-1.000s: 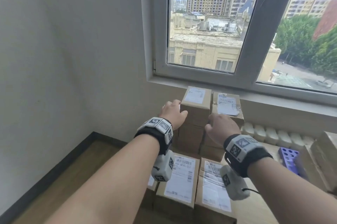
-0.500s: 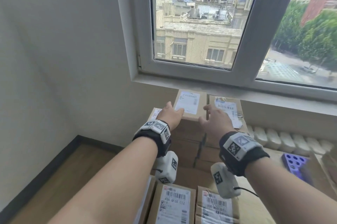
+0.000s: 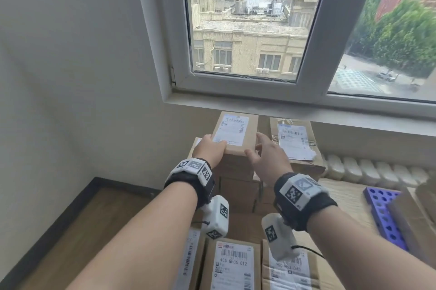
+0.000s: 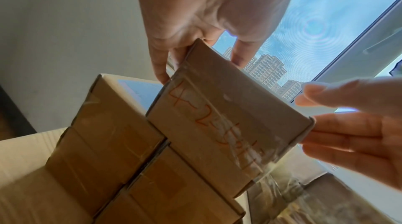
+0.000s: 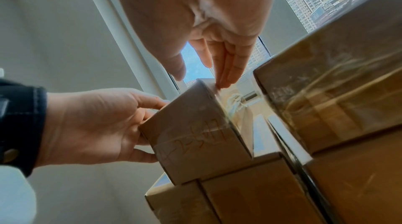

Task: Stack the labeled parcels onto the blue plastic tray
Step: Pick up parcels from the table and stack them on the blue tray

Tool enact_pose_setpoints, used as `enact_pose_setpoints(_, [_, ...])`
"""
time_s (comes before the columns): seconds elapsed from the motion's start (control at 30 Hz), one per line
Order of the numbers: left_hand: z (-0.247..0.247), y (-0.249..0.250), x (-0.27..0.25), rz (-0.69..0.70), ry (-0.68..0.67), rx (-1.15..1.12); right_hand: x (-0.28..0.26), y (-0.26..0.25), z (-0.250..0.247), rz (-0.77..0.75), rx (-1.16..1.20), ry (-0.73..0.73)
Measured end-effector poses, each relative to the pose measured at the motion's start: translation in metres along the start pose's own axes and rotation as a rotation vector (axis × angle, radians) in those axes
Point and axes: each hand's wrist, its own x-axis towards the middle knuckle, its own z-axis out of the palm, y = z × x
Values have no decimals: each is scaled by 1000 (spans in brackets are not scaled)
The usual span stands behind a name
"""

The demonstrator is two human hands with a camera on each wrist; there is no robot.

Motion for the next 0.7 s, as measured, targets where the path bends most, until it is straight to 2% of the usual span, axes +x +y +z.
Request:
enact_pose_setpoints(0.27, [-24,-17,-27,40,-12,-115,-29,-19,2,21,114,34])
enact_pose_setpoints(0.53, [-48,-29,-78,90,33,-193,-80,-35,-2,14,202,108])
enact_pose_setpoints(0.7, [-66,-27,-117,96,-2,-334,-116,-42,-9,14,274,127])
